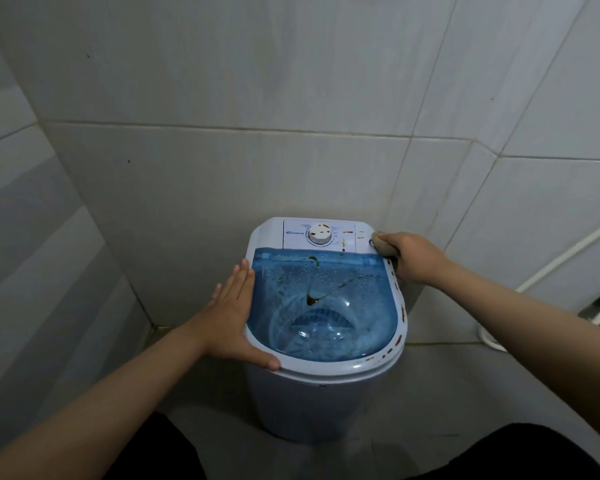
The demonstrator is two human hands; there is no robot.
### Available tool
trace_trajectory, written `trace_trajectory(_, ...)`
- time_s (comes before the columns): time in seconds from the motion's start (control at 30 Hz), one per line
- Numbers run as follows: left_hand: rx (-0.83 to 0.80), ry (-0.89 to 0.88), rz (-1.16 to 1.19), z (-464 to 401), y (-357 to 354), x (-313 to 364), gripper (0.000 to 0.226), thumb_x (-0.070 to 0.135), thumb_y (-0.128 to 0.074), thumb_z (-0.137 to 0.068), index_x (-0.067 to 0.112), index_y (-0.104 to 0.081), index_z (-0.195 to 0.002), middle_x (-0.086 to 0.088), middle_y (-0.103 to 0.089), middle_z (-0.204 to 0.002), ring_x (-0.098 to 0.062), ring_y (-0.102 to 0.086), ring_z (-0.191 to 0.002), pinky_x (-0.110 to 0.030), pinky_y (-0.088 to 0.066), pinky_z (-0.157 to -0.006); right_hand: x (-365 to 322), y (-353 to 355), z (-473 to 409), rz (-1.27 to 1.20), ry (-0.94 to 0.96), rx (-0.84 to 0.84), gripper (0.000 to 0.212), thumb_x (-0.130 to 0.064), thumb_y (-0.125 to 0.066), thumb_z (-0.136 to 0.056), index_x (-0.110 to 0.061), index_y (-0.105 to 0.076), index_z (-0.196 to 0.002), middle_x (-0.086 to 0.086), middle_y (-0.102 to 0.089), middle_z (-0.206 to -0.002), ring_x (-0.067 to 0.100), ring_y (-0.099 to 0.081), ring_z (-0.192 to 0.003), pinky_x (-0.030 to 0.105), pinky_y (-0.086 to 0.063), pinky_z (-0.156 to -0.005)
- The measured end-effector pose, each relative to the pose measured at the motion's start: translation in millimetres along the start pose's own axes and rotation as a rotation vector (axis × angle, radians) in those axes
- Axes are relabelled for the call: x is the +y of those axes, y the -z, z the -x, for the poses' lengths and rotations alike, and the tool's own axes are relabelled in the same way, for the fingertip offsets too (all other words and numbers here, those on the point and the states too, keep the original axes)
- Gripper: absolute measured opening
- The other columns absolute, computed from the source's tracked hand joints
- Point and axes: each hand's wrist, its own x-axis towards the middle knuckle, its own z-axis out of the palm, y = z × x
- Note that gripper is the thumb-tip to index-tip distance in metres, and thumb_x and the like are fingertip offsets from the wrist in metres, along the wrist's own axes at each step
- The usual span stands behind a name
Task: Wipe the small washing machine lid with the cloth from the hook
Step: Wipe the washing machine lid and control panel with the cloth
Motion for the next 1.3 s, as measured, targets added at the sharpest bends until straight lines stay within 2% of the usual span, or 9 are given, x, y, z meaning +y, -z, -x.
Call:
trace_trajectory(0.33, 0.012, 0.001, 0.023, 2, 2, 3, 0.159, 0.093, -0.056, -0.035, 0.015, 0.033, -0.142, 0.001, 0.046, -0.144, -0.019, 0.036, -0.138, -0.047, 0.010, -0.116, -17, -13, 64, 0.054, 0.038, -0.002, 0.042, -0.016, -0.064, -0.078, -0.011, -0.056, -0.119, 0.015, -0.063, -0.117, 0.035, -0.061, -0.102, 0.041, -0.053, -0.082)
trace_trajectory(0.57, 0.024, 0.006, 0.013, 2, 1, 4, 0.160, 0.093, -0.055, -0.035, 0.013, 0.031, -0.143, -0.003, 0.040, -0.150, -0.020, 0.033, -0.140, -0.049, 0.007, -0.117, -40, -23, 114, 0.128, -0.075, -0.034, 0.057, -0.018, -0.063, -0.078, -0.010, -0.045, -0.131, 0.016, -0.057, -0.126, 0.037, -0.060, -0.105, 0.044, -0.054, -0.083)
trace_trajectory(0.77, 0.030, 0.004, 0.019, 2, 0, 3, 0.163, 0.097, -0.050, -0.030, 0.012, 0.029, -0.144, -0.004, 0.039, -0.151, -0.020, 0.033, -0.139, -0.047, 0.010, -0.117, -77, -17, 148, 0.213, -0.177, -0.127, 0.054, -0.001, -0.052, -0.080, -0.004, -0.035, -0.131, 0.018, -0.049, -0.126, 0.037, -0.056, -0.107, 0.040, -0.050, -0.080)
trace_trajectory(1.0, 0.035, -0.003, 0.008, 2, 0, 3, 0.164, 0.098, -0.048, -0.028, 0.010, 0.028, -0.144, -0.006, 0.038, -0.151, -0.020, 0.033, -0.139, -0.044, 0.012, -0.115, -128, -25, 169, 0.431, -0.141, -0.181, 0.062, 0.010, -0.048, -0.078, 0.009, -0.026, -0.136, 0.035, -0.038, -0.134, 0.044, -0.046, -0.117, 0.043, -0.047, -0.093)
trace_trajectory(1.1, 0.029, -0.003, -0.001, 3, 0, 3, 0.163, 0.097, -0.048, -0.029, 0.009, 0.028, -0.144, -0.006, 0.039, -0.151, -0.020, 0.033, -0.139, -0.044, 0.012, -0.115, -138, -35, 164, 0.555, -0.105, -0.185, 0.058, 0.013, -0.041, -0.071, 0.015, -0.035, -0.128, 0.038, -0.046, -0.125, 0.045, -0.051, -0.111, 0.046, -0.050, -0.091)
trace_trajectory(1.3, 0.031, -0.001, 0.000, 3, -1, 4, 0.164, 0.097, -0.048, -0.028, 0.009, 0.027, -0.144, -0.006, 0.039, -0.151, -0.019, 0.034, -0.138, -0.043, 0.012, -0.114, -168, -42, 154, 0.608, -0.025, -0.252, 0.033, 0.005, -0.053, -0.079, 0.010, -0.053, -0.112, 0.027, -0.059, -0.108, 0.041, -0.055, -0.101, 0.047, -0.051, -0.084)
